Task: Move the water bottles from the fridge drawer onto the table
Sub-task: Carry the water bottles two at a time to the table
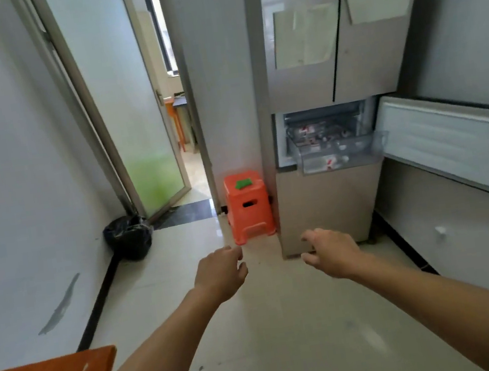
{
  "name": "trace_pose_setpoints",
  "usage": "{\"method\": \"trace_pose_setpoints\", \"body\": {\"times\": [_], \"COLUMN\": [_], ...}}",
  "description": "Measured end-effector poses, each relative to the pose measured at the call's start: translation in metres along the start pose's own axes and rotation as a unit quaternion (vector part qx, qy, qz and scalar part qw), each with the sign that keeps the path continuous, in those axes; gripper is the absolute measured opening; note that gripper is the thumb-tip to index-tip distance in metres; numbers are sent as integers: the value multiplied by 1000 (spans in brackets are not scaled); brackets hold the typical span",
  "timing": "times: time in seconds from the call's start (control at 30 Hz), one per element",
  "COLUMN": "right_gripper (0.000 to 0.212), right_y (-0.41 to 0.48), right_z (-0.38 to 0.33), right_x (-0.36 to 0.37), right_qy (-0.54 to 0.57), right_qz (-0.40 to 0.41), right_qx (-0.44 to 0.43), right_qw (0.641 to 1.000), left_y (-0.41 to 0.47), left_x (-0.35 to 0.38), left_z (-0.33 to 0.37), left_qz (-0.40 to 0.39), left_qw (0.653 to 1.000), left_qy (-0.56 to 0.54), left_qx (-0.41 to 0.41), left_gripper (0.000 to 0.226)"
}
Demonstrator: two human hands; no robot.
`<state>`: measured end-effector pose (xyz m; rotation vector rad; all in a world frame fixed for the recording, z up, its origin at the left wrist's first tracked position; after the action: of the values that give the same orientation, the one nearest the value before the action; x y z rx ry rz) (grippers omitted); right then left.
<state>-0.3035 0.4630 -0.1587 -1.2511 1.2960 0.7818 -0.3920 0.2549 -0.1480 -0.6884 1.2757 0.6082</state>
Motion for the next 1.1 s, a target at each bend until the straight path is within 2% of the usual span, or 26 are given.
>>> {"method": "trace_pose_setpoints", "body": {"times": [0.17,0.33,0.53,0.7,0.97,1.1], "right_gripper": [47,46,45,45,40,39], "right_y": [43,108,157,184,284,350], "right_z": [82,152,229,300,427,478], "right_x": [-2,-34,-77,-76,-98,-135], "right_qy": [14,39,92,125,145,153], "right_qz": [-13,5,41,27,16,28], "right_qx": [66,123,186,235,223,193], "right_qw": [998,992,977,963,964,969], "left_y": [113,231,356,434,570,638], "left_x": [6,-4,-37,-22,-11,-25], "left_z": [43,76,120,173,236,250], "left_qz": [-19,-44,-56,-90,-103,-72], "left_qw": [997,989,977,963,962,971], "left_qy": [-1,4,49,61,57,39], "left_qx": [76,144,202,246,245,226], "left_gripper": [24,17,23,25,23,24]}}
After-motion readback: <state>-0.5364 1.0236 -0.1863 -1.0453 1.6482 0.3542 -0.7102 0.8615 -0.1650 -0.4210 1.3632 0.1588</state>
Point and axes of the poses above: each hand's wrist, its own y-axis towards the middle knuckle, its own x-axis out of the palm, z = x × y, the point moved 4 cm from there along y, towards the middle knuckle, and after that the axes turned 15 degrees about -z, right-handed, at the moved point
